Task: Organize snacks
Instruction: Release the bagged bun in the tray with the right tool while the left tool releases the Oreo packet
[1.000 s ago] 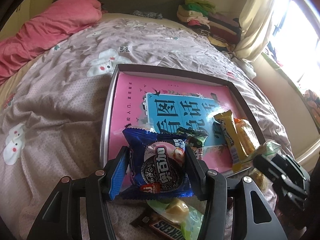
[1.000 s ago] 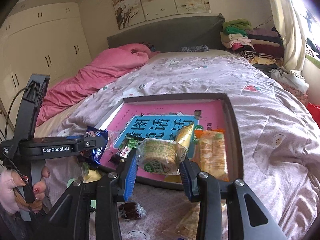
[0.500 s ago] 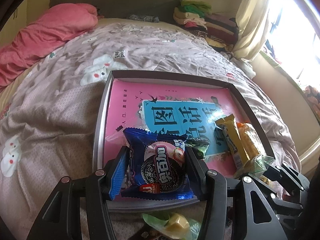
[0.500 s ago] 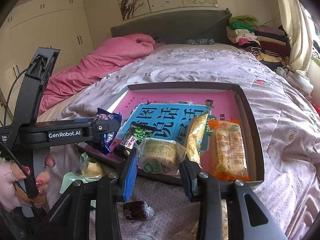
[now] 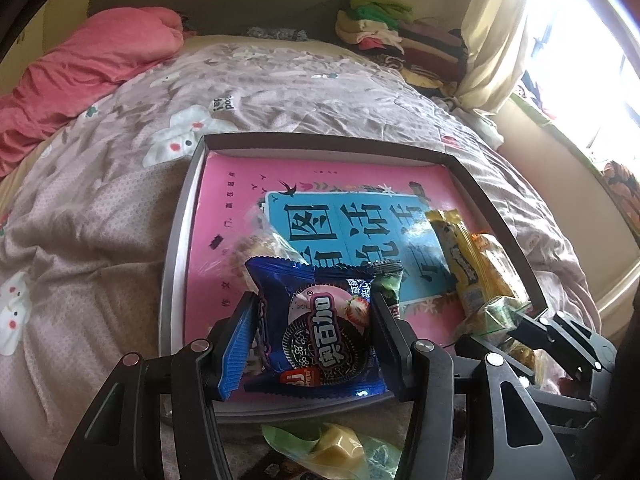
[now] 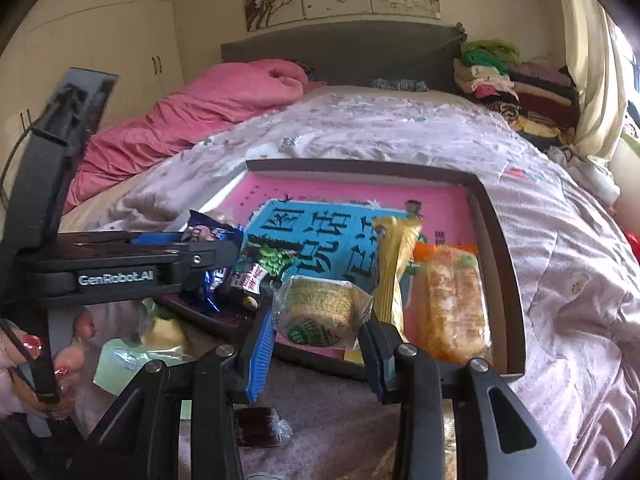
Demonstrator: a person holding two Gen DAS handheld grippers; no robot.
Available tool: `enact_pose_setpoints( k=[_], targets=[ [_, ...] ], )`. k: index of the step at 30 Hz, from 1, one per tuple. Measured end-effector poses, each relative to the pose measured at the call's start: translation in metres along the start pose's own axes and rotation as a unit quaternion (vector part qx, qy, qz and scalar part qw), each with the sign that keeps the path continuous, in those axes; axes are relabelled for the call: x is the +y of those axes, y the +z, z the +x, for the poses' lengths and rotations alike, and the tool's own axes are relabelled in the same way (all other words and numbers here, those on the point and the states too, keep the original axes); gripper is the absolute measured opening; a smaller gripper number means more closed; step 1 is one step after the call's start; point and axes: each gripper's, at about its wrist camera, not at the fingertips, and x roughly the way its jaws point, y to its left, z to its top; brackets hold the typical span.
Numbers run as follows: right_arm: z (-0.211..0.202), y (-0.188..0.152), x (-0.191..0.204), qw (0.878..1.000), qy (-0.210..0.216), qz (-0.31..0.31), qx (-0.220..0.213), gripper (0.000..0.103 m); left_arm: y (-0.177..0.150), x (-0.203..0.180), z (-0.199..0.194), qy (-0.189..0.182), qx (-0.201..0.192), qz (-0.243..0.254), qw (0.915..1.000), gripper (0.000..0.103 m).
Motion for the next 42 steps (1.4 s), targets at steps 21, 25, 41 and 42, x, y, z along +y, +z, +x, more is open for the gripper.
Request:
enact_pose_setpoints(
  k=[21,25,41,42],
  targets=[
    [-0.004,-0.004,-0.004,1.0,0.01,0.017,0.004,0.042,-0.003,-0.004,0.0,-0.002,0.013,0.005,0.9999,0.057],
    [-0.006,-0.004,-0.003,1.0,0.011,0.014,0.0,0.042,-0.004,-0.005,-0.001,-0.002,0.014,0.004,0.9999,0.057],
    [-0.02,-0.002,-0.007,0.999,0.019,0.025,-0.02,0.048,-0.007,-0.009,-0.011,0.001,0.018,0.019,0.9997,0.063],
    [-0.022,-0.002,-0.007,0.999,0.019,0.026,-0.022,0.049,-0.007,-0.01,-0.013,0.0,0.016,0.02,0.9997,0.063]
  ],
)
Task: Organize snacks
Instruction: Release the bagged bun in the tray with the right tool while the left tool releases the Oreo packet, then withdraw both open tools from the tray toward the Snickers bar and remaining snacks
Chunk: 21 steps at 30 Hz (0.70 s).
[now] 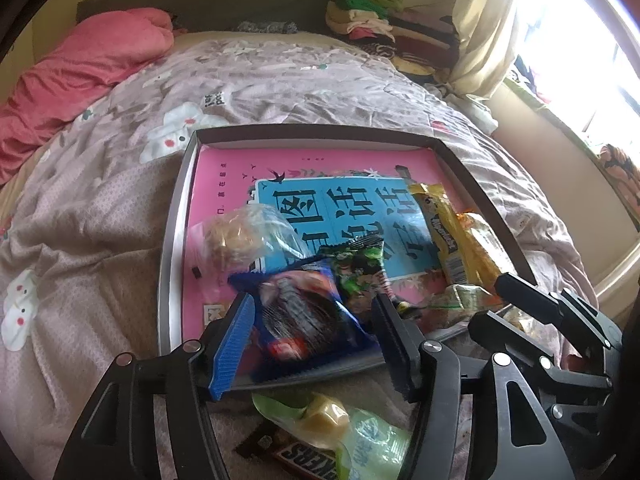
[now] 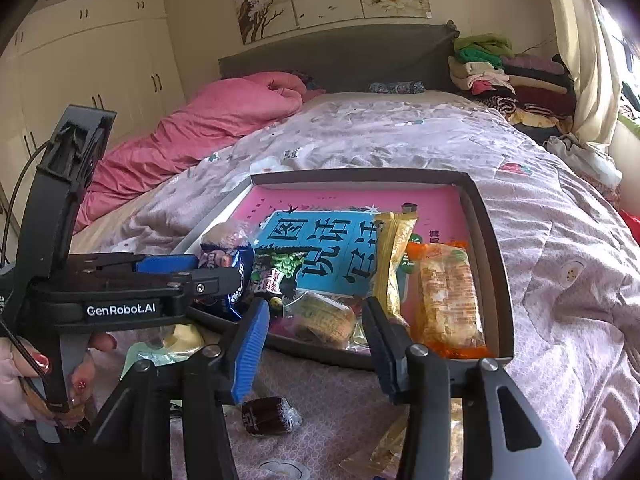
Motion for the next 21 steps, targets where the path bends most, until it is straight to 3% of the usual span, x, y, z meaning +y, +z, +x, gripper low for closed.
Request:
enact_pose_setpoints(
  k=[21],
  targets=[
    [-0.027,0.007,-0.008,0.999,0.014,0.019,-0.031,0.059,0.009,0.023,-0.057,0.013,-0.045,-0.033,0.9984,0.068]
  ],
)
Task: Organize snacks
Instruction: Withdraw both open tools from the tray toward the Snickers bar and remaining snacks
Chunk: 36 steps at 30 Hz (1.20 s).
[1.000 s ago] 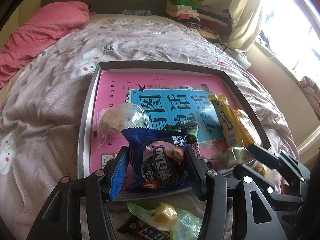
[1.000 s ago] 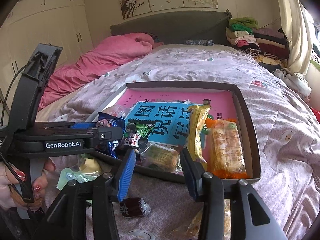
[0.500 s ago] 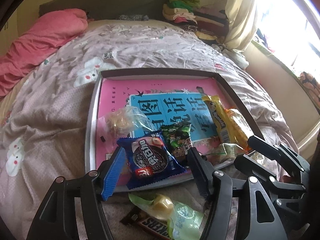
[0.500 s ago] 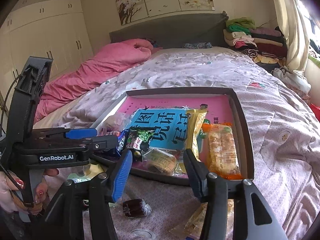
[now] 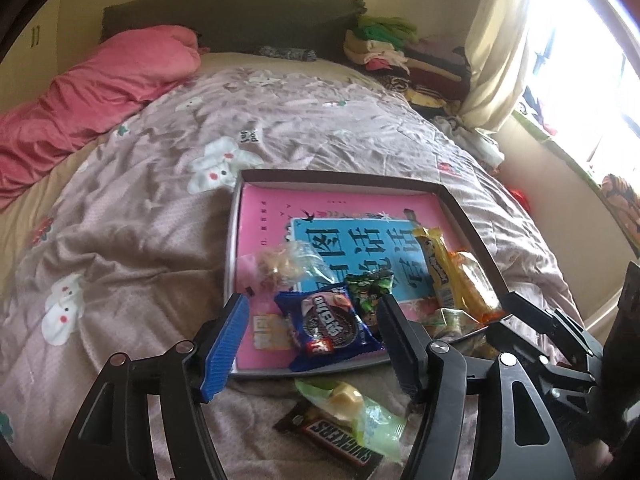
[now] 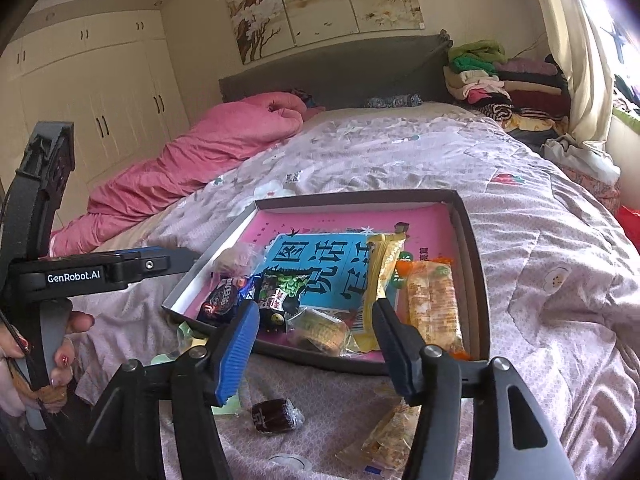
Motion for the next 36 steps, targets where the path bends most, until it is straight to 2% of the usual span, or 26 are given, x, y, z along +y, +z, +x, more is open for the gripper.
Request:
enact_pose_setpoints(
  k=[13,14,15,18,36],
  targets=[
    [-0.02,0.002,-0.012,1.0,0.001,0.024,-0.019,0.063,0.001,0.004,-0.016,0.005,-0.003,-0.008,0.9999,0.068],
    [-0.021,0.002,-0.013,0.999,0.001,0.025,-0.02,0.063,0.001,0.004,-0.017,0.006,-0.002,-0.008,0.9999,0.069],
    [-0.023,0.002,-0.013,0.999,0.001,0.025,-0.021,0.063,0.0,0.004,-0.016,0.006,0.0,-0.009,0.9999,0.076],
    [-0.025,0.002,-0.013,0.999,0.001,0.023,-0.023,0.063,-0.003,0.006,-0.017,-0.001,0.007,-0.016,0.9998,0.077],
    [-0.034,-0.007,0.014,0.999,0.008,-0.045,-0.016,0.064,-0.023,0.001,-0.003,-0.015,0.061,-0.014,0.9979,0.077]
  ],
)
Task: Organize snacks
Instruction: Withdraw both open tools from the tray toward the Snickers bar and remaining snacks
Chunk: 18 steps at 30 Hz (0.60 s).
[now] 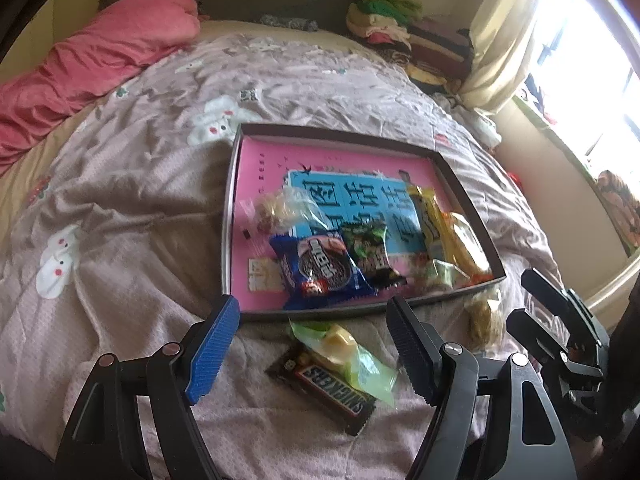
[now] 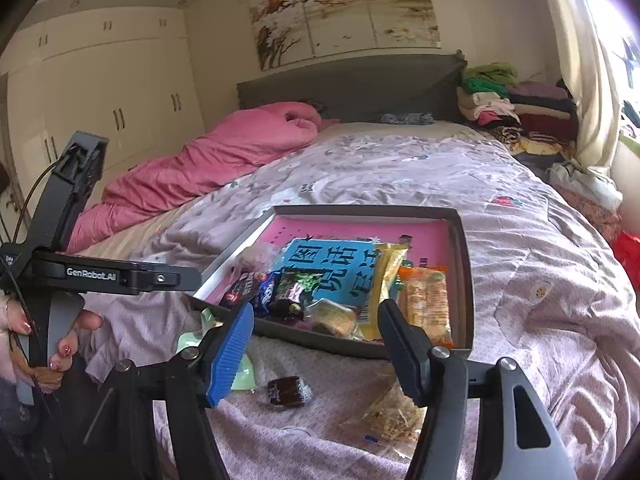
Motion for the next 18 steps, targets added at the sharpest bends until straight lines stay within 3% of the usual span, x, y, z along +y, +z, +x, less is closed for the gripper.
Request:
enact_pose_setpoints(
  k=[18],
  targets=[
    [0.01,-0.016,0.032,0.997,0.02,-0.066,0.045,0.065,-0.018,-0.007,0.016,0.005,0.034,0.015,0.9993,0.077]
  ],
)
